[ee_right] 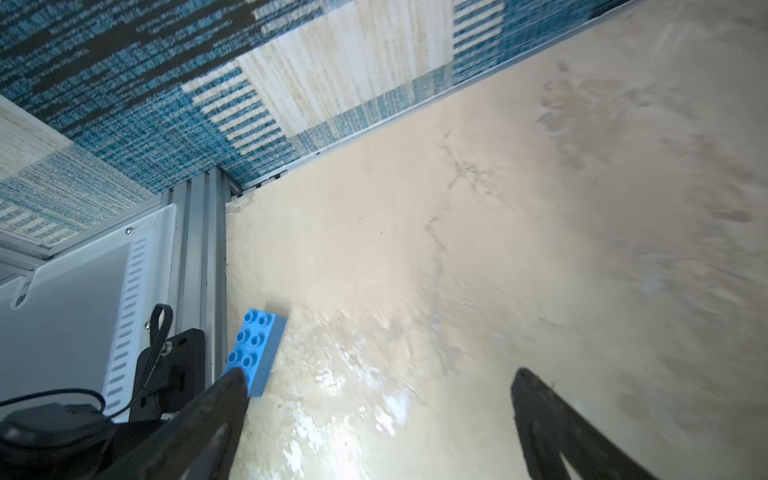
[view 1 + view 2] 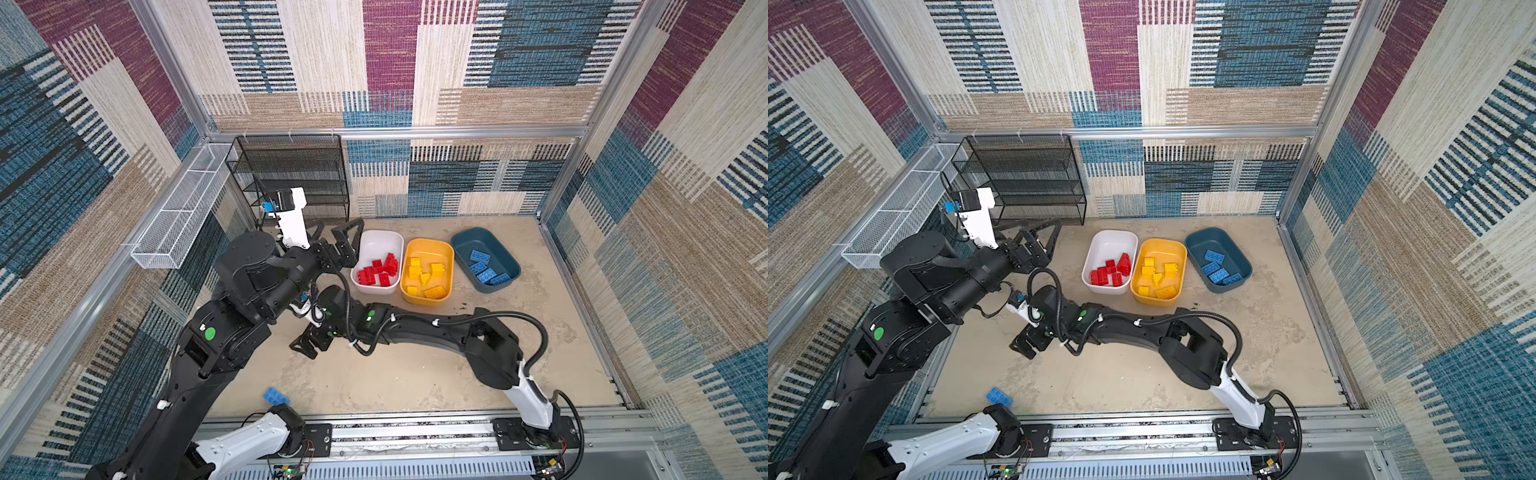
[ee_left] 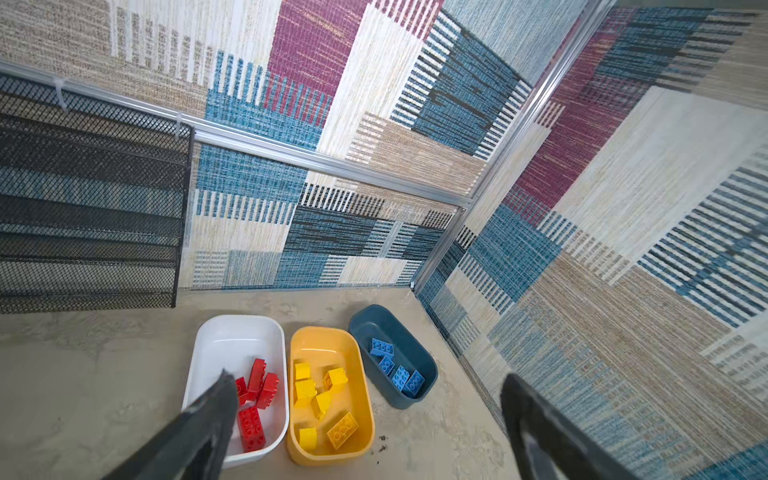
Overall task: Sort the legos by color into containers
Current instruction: 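Reach the right gripper across to the blue brick near the left arm base, then close the right gripper on the blue brick and lift it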
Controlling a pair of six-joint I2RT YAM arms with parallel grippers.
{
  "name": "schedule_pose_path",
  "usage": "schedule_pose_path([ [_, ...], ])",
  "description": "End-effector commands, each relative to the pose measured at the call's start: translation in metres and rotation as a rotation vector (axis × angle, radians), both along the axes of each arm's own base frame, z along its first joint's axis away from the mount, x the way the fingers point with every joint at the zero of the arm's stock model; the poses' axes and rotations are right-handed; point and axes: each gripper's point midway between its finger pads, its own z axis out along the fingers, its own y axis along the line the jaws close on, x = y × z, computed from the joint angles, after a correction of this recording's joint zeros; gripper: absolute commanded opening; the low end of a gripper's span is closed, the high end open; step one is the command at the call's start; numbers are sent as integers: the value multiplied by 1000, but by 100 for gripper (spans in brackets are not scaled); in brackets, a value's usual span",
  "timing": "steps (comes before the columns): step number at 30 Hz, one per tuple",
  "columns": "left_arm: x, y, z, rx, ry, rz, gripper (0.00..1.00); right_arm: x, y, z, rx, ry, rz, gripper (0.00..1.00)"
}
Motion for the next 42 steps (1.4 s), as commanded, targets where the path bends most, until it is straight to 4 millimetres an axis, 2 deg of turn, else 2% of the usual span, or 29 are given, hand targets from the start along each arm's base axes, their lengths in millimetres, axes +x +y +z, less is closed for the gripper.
schedule_pose_path([
  [1, -11, 3, 4, 32, -22, -26, 99, -31, 29, -13, 10, 8, 117, 100],
  [5, -20, 12, 3, 39, -27, -19, 99, -57, 58, -35, -18, 8, 192, 100],
  [9, -27, 18, 0, 35, -30, -11, 99, -71, 71, -53, -32, 19, 235, 100],
  [13, -29, 22, -5, 37, -28, -4, 99, -77, 73, -74, -70, -3, 246, 100],
  [17, -30, 22, -8, 39, -23, -4, 99, -73, 69, -95, -118, -22, 235, 100],
  [23, -26, 23, -15, 52, -18, 15, 99, -73, 66, -118, -167, -65, 238, 99],
  [28, -23, 22, -23, 56, -6, 19, 99, -53, 58, -139, -241, -126, 149, 100],
  [31, -24, 25, -23, 59, -9, 28, 99, -36, 51, -144, -281, -184, 75, 100],
  [36, -27, 31, -20, 64, -22, 46, 99, -7, 36, -137, -300, -192, -12, 100],
  [42, -28, 34, -23, 71, -23, 54, 99, 20, 3, -117, -300, -209, -66, 99],
])
